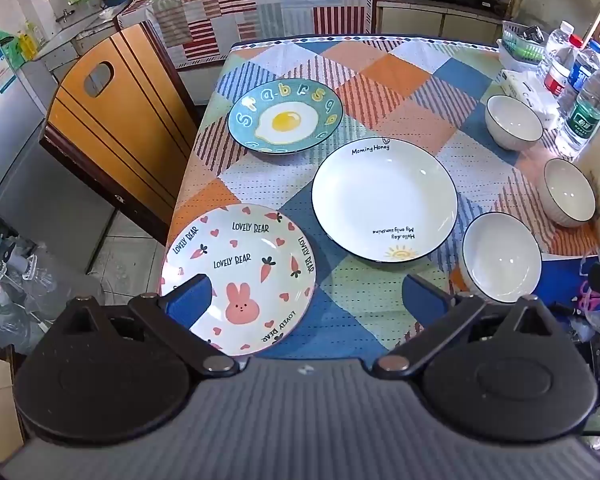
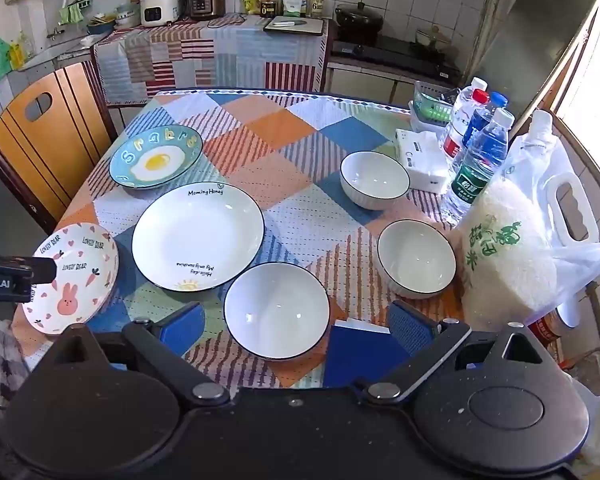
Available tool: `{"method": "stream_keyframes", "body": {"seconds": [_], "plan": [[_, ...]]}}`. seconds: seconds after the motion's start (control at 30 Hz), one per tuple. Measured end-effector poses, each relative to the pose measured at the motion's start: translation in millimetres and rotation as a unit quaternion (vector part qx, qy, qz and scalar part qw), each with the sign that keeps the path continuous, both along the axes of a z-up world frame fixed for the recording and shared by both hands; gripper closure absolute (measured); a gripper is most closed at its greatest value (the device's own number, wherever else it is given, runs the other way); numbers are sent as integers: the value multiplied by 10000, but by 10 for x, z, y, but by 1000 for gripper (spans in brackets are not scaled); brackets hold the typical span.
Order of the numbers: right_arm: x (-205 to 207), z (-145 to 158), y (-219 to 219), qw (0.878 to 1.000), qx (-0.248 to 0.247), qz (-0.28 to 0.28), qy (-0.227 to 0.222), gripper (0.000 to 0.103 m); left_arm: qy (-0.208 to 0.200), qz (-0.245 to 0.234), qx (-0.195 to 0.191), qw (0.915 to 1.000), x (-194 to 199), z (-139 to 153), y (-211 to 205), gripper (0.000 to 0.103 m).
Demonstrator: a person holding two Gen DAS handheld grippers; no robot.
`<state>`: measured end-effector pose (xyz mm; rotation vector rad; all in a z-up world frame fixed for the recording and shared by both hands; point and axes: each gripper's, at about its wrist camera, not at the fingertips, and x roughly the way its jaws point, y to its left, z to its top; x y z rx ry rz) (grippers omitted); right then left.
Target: Organize plates and bowls
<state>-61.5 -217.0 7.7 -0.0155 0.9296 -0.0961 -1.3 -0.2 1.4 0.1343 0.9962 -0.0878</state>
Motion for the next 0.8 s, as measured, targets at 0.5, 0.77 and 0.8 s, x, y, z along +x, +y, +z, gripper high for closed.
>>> {"method": "stream_keyframes", "body": {"seconds": [0.5,0.77,0.8], "plan": [[-3,-50,-3,9996,-86,62,258,3,1,-128,6,9999,-73,32,-9,0],[-6,-42,-8,9997,-111,64,216,3,5,-34,-32,10000,-72,2,19,0],[-6,-44,-4,9996,-134,73,217,3,9,-28,-37,10000,-73,-1,22,0]]}}
